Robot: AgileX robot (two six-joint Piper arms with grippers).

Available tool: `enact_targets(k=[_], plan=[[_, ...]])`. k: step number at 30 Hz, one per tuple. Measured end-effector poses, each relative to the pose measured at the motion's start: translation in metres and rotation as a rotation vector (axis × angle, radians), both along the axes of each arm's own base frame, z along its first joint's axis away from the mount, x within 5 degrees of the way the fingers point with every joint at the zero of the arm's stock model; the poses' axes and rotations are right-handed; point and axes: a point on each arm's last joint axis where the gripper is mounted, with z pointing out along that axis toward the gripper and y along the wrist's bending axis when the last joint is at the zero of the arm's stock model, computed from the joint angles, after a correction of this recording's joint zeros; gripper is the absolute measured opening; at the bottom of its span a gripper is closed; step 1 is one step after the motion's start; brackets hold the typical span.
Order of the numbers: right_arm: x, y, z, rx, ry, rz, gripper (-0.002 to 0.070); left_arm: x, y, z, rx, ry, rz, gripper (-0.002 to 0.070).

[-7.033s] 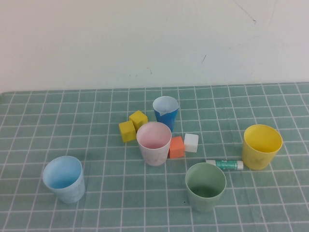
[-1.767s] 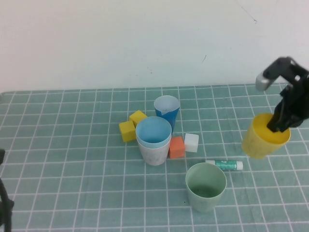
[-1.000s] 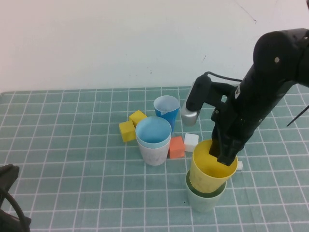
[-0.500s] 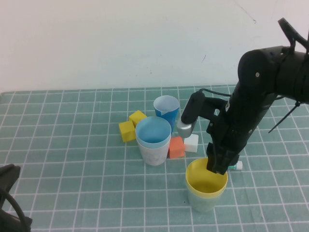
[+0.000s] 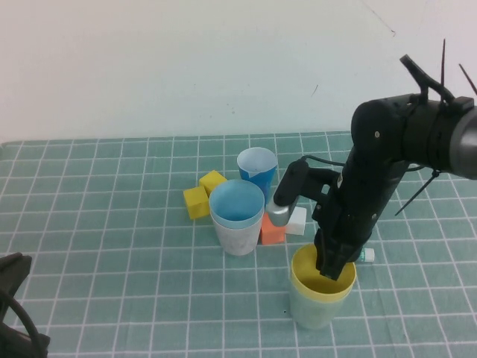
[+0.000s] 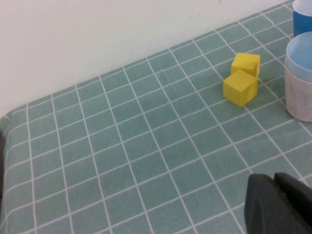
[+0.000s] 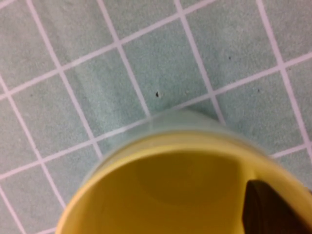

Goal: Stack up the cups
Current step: Pick up the green cup, then place the green cup on the blue cup

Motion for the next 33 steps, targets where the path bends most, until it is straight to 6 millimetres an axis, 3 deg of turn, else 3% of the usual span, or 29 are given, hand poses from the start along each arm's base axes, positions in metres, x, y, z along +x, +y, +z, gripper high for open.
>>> enact_targets(k=[3,6,9,12,16,18,25,33], plan=[[0.001,0.001,0.005,0.003,0.009,0.002,0.0035,0.0,0.0,0.0,-0.002,0.001,0.001,0.0],[0.005,0.006,0.027,0.012,0.032,-0.005,0.0034,0.0,0.0,0.0,-0.004,0.001,0.002,-0.0001],[0.012,0.017,0.06,0.069,-0.009,0.003,0.0034,0.0,0.0,0.0,-0.014,0.003,0.002,-0.0001],[0.018,0.036,0.108,0.169,-0.147,0.031,0.0034,0.0,-0.001,0.0,-0.026,0.003,0.001,-0.0001],[0.028,0.057,0.141,0.289,-0.306,0.033,0.0034,0.0,-0.001,0.001,-0.035,0.002,-0.001,-0.0001],[0.038,0.065,0.138,0.31,-0.327,0.022,0.0034,0.0,-0.001,0.0,-0.039,0.004,-0.001,-0.0001],[0.06,0.076,0.08,0.22,-0.242,-0.006,0.0034,0.0,-0.002,0.0,-0.05,0.008,0.0,-0.0001],[0.064,0.076,0.068,0.183,-0.229,-0.003,0.0034,0.0,-0.002,0.0,-0.055,0.01,0.0,-0.0001]])
